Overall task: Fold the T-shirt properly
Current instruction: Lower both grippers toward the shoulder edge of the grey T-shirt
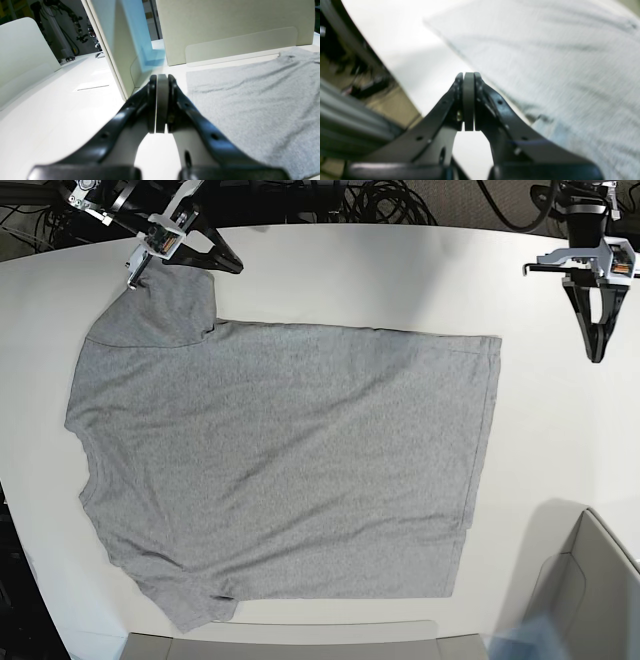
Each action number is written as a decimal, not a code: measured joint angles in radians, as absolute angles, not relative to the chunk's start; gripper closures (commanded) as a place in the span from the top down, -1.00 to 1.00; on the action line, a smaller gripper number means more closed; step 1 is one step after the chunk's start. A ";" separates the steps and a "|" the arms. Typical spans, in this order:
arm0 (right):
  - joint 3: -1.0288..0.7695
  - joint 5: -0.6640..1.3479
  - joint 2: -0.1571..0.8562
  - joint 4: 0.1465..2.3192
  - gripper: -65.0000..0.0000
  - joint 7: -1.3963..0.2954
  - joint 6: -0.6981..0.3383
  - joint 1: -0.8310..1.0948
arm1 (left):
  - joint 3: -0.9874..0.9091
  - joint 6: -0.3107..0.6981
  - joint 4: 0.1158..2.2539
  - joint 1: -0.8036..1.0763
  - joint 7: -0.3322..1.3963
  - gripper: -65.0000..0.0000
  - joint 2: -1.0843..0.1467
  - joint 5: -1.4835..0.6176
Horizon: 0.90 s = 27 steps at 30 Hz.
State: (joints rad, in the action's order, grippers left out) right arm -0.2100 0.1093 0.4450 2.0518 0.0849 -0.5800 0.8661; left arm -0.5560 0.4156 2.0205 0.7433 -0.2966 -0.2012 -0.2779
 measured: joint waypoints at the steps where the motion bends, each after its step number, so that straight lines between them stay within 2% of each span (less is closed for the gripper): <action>1: -0.210 0.109 0.434 2.052 -1.00 0.073 -0.580 0.868 | -0.556 0.415 2.020 0.731 -0.278 -1.00 -0.205 -0.278; 6: -0.221 0.136 0.342 2.052 -0.83 -0.051 -0.580 0.870 | -0.487 0.418 2.020 0.683 -0.164 -0.81 -0.218 -0.278; 10: -0.283 0.366 0.306 2.053 -0.83 -0.082 -0.580 0.870 | -0.409 0.413 2.021 0.678 -0.118 -0.80 -0.233 -0.281; 14: -0.456 0.661 0.220 2.053 -0.87 -0.159 -0.579 0.863 | -0.351 0.411 2.020 0.676 -0.081 -0.81 -0.282 -0.278; 17: -0.603 0.677 0.185 2.053 -0.86 -0.196 -0.575 0.844 | -0.347 0.410 2.020 0.676 -0.074 -0.81 -0.281 -0.278; 20: -0.701 0.635 0.147 2.053 -0.85 -0.250 -0.493 0.784 | -0.342 0.418 2.020 0.676 -0.075 -0.81 -0.279 -0.278; 23: -0.725 0.619 0.130 2.053 -0.85 -0.292 -0.348 0.708 | -0.342 0.413 2.020 0.652 -0.074 -0.81 -0.280 -0.278; 25: -0.705 0.694 0.139 2.054 -0.85 -0.262 -0.251 0.680 | -0.342 0.413 2.020 0.630 -0.076 -0.81 -0.280 -0.279; 27: -0.668 0.786 0.162 2.054 -0.85 -0.228 -0.216 0.683 | -0.337 0.413 2.020 0.628 -0.076 -0.81 -0.280 -0.279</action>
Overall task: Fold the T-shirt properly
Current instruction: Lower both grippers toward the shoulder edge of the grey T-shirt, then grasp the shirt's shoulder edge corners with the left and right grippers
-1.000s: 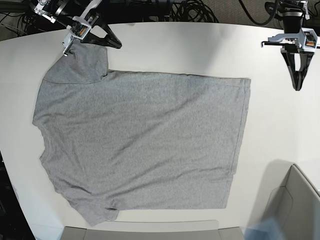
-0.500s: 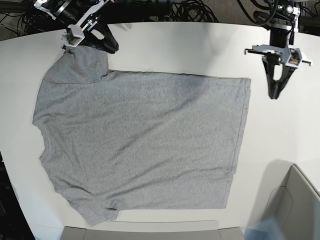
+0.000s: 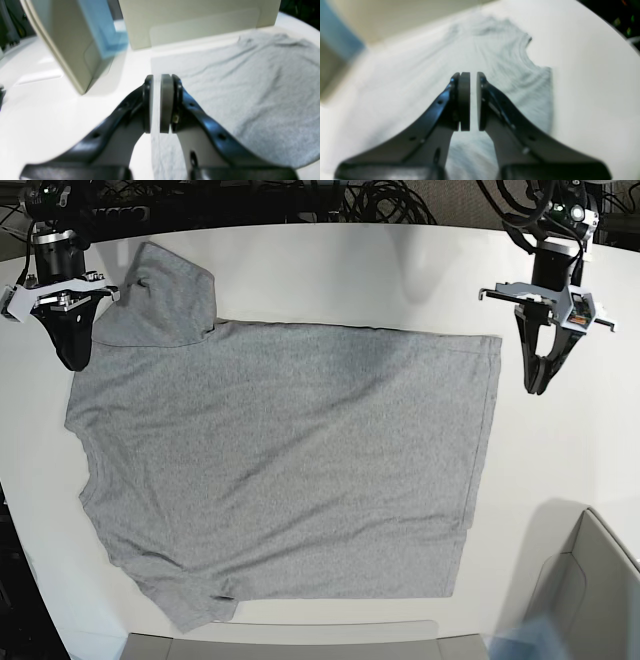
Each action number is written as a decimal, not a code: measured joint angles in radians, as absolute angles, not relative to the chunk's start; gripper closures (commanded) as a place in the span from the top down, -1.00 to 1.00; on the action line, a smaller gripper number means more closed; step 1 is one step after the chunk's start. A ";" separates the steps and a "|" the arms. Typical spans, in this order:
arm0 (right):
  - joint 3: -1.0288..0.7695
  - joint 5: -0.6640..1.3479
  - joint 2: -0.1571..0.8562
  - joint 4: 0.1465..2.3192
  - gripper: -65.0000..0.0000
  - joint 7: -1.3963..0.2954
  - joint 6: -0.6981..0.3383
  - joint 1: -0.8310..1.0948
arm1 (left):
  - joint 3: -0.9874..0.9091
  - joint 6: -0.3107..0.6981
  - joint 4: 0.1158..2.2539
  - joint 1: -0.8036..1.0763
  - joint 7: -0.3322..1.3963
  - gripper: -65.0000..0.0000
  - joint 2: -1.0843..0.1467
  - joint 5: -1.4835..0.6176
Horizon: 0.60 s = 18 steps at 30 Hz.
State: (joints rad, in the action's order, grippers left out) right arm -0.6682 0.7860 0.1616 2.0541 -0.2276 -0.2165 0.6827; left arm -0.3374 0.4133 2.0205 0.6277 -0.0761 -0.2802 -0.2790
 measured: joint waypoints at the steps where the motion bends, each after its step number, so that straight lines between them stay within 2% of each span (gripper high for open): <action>1: -0.633 0.824 0.193 2.054 -0.85 -0.215 -0.221 0.690 | -0.327 0.413 2.020 0.628 -0.075 -0.81 -0.281 -0.279; 4: -0.559 0.872 0.286 2.055 -0.85 -0.105 -0.234 0.688 | -0.301 0.413 2.020 0.634 -0.075 -0.81 -0.283 -0.278; 6: -0.538 0.873 0.311 2.054 -0.85 -0.059 -0.280 0.670 | -0.284 0.413 2.020 0.634 -0.075 -0.81 -0.282 -0.278; 7: -0.535 0.872 0.308 2.053 -0.85 -0.065 -0.350 0.656 | -0.274 0.414 2.020 0.632 -0.075 -0.81 -0.283 -0.278; 10: -0.525 0.870 0.302 2.055 -0.85 -0.141 -0.660 0.629 | -0.263 0.416 2.020 0.631 -0.075 -0.81 -0.283 -0.278; 11: -0.525 0.872 0.299 2.058 -0.85 -0.150 -0.687 0.628 | -0.264 0.414 2.020 0.632 -0.074 -0.81 -0.283 -0.278; 15: -0.533 0.974 0.229 2.046 -0.85 -0.154 -0.685 0.566 | -0.265 0.410 2.020 0.626 -0.034 -0.81 -0.291 -0.278; 18: -0.528 1.000 0.216 2.047 -0.85 -0.153 -0.685 0.555 | -0.265 0.419 2.020 0.593 -0.002 -0.81 -0.333 -0.278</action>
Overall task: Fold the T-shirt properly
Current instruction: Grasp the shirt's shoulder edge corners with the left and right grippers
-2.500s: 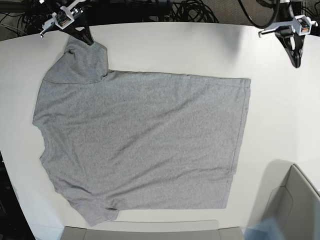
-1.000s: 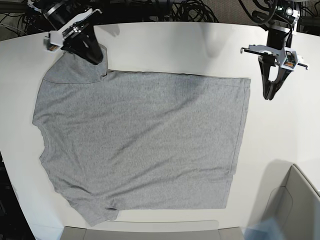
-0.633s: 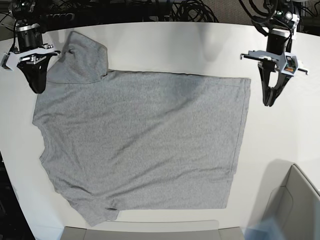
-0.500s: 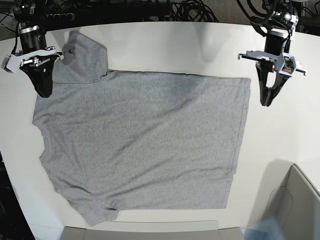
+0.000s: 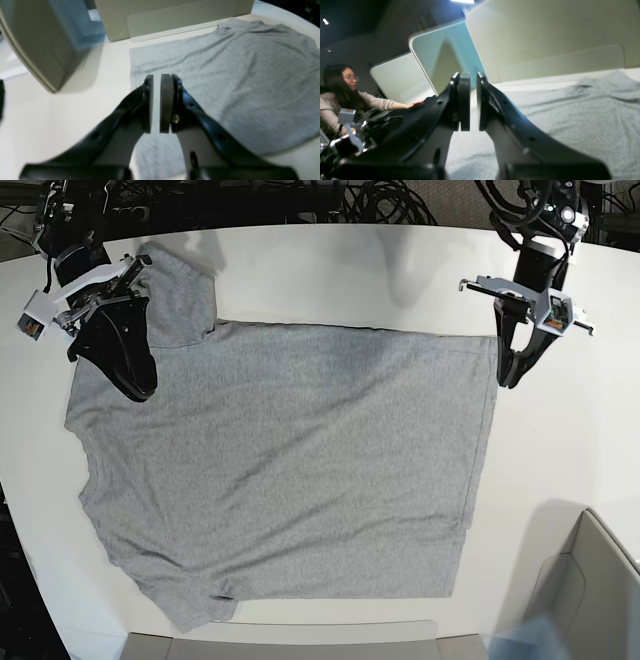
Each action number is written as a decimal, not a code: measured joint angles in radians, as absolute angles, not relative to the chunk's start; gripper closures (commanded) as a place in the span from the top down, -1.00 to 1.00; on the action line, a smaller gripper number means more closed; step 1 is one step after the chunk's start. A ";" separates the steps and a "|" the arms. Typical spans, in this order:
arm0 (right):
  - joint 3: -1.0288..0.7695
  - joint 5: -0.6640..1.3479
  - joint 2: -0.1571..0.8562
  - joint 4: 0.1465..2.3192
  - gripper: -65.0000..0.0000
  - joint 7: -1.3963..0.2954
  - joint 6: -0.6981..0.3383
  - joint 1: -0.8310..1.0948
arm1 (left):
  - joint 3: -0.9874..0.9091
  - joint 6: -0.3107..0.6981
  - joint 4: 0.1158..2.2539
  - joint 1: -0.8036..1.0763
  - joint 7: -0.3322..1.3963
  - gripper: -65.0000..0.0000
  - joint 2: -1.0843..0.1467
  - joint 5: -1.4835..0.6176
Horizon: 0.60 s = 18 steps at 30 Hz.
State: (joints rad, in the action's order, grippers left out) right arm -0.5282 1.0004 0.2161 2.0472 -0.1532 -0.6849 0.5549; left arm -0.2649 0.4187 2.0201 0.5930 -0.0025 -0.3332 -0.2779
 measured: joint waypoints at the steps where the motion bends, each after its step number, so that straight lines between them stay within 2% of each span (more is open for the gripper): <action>1: -0.531 1.000 0.216 2.047 -0.85 -0.154 -0.685 0.561 | -0.275 0.411 2.020 0.589 0.000 -0.81 -0.336 -0.278; 6: -0.533 1.011 0.263 2.047 -0.85 -0.176 -0.685 0.565 | -0.265 0.426 2.020 0.596 0.007 -0.81 -0.329 -0.278; 9: -0.533 0.999 0.259 2.047 -0.85 -0.266 -0.686 0.556 | -0.264 0.413 2.020 0.595 0.002 -0.81 -0.327 -0.278; 14: -0.533 1.007 0.260 2.048 -0.84 -0.271 -0.685 0.543 | -0.267 0.413 2.020 0.593 0.001 -0.81 -0.329 -0.278; 16: -0.542 1.003 0.262 2.048 -0.84 -0.345 -0.684 0.542 | -0.267 0.416 2.020 0.592 0.000 -0.81 -0.329 -0.278; 17: -0.551 1.001 0.263 2.051 -0.81 -0.383 -0.617 0.541 | -0.267 0.416 2.020 0.593 0.000 -0.81 -0.330 -0.278; 18: -0.557 1.012 0.263 2.054 -0.77 -0.418 -0.450 0.539 | -0.267 0.415 2.020 0.596 0.001 -0.81 -0.329 -0.278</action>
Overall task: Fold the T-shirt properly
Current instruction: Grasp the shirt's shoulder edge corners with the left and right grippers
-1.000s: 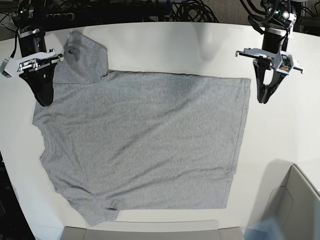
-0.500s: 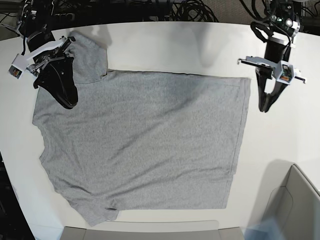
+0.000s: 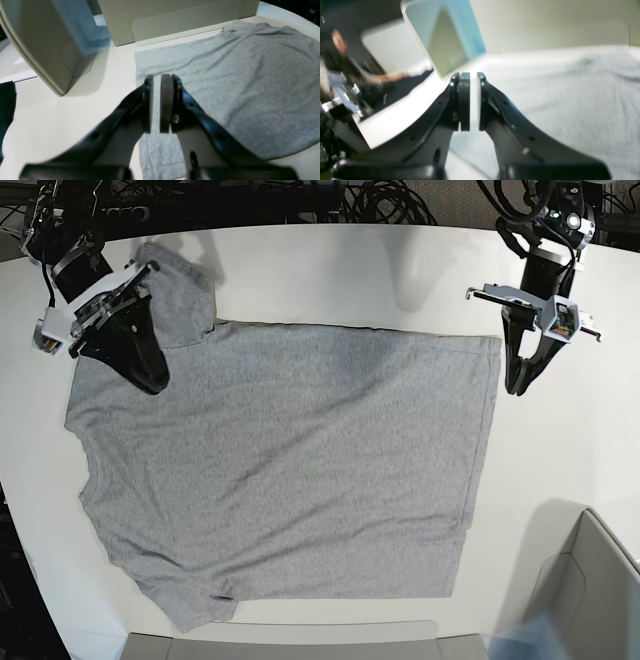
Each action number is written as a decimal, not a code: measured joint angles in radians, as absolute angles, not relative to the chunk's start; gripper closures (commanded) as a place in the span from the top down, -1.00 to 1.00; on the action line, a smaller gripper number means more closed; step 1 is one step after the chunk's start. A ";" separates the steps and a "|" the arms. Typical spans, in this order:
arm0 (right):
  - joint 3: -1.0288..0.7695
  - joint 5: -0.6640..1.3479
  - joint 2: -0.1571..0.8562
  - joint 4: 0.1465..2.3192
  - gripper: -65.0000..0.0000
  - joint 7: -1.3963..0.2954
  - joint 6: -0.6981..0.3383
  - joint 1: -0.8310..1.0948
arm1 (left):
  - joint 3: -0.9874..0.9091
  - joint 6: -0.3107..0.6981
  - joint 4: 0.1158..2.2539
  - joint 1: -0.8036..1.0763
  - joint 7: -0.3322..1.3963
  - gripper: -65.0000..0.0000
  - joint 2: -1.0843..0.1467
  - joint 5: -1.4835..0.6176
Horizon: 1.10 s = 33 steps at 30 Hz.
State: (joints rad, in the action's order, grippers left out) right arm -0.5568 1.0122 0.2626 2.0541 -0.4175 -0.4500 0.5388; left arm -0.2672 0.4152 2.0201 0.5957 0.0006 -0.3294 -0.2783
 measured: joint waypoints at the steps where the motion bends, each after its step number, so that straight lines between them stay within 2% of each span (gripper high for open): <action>1: -0.563 1.013 0.262 2.058 -0.71 -0.422 -0.277 0.527 | -0.267 0.413 2.020 0.596 0.000 -0.81 -0.330 -0.278; 3: -0.578 0.996 0.276 2.042 -0.59 -0.422 -0.097 0.517 | -0.267 0.413 2.020 0.597 0.001 -0.81 -0.329 -0.278; 5: -0.583 1.001 0.286 2.043 -0.56 -0.423 -0.056 0.524 | -0.267 0.416 2.020 0.596 0.000 -0.81 -0.328 -0.278; 15: -0.596 1.019 0.263 2.048 -0.56 -0.443 -0.071 0.597 | -0.250 0.416 2.020 0.604 -0.001 -0.81 -0.327 -0.278; 18: -0.634 1.018 0.207 2.030 -0.56 -0.554 -0.078 0.641 | -0.239 0.412 2.019 0.627 0.001 -0.81 -0.328 -0.278; 22: -0.758 1.015 0.121 1.974 -0.56 -0.623 -0.076 0.673 | -0.237 0.413 2.019 0.631 0.001 -0.80 -0.329 -0.278; 25: -0.787 1.019 0.124 1.924 -0.56 -0.646 -0.079 0.690 | -0.237 0.416 2.019 0.628 0.052 -0.80 -0.329 -0.278; 33: -0.701 1.016 0.146 1.713 -0.56 -0.655 -0.078 0.682 | -0.210 0.412 2.018 0.622 0.105 -0.80 -0.329 -0.278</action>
State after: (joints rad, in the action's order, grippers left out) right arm -0.7006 1.0161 0.1459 1.7134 -0.6548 -0.0780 0.6815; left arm -0.2100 0.4122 2.0182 0.6224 0.1047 -0.3290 -0.2783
